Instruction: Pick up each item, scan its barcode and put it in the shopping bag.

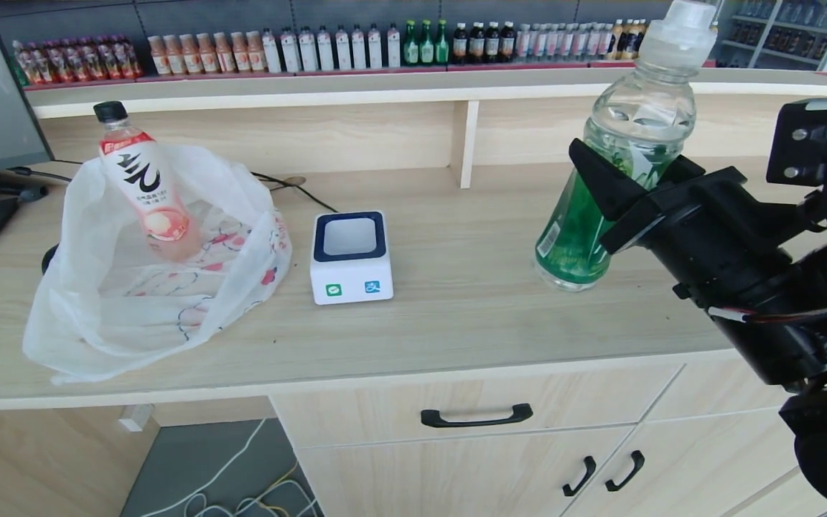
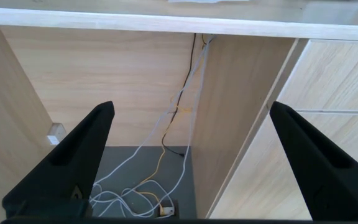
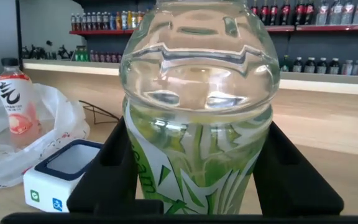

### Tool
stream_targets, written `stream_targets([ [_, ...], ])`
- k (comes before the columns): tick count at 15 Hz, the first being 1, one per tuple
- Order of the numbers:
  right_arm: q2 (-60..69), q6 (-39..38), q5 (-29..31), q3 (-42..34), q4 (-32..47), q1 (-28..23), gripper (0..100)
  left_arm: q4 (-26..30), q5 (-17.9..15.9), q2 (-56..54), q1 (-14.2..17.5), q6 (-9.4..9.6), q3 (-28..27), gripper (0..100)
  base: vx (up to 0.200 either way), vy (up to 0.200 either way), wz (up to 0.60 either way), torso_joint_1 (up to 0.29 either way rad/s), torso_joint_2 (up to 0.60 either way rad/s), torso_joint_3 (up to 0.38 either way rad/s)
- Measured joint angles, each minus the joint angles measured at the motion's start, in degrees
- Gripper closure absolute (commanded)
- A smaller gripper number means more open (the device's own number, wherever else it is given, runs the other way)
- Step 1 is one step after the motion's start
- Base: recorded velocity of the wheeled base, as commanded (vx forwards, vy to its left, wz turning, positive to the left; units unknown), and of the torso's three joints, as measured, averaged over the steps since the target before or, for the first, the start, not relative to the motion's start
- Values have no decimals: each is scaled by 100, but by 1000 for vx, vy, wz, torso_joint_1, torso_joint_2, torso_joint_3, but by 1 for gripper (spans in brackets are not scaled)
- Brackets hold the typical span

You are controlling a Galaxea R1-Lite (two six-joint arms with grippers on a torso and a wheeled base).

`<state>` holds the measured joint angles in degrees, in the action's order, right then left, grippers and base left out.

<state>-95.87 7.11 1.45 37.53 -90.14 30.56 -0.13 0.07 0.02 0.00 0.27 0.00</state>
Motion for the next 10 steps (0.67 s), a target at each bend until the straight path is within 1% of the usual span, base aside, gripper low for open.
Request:
stream_targets([
  [3, 24, 22, 35, 52, 34, 6, 100, 0, 0, 0, 7, -2, 0, 0, 0, 200, 0, 2, 4, 2],
  [6, 13, 4, 401, 347, 6, 17, 100, -2, -5, 0, 7, -5, 0, 0, 0, 200, 0, -1, 2, 1],
  [10, 17, -30, 410, 452, 15, 33, 100, -2, 0, 0, 5, -11, 0, 0, 0, 200, 0, 1, 2, 4],
])
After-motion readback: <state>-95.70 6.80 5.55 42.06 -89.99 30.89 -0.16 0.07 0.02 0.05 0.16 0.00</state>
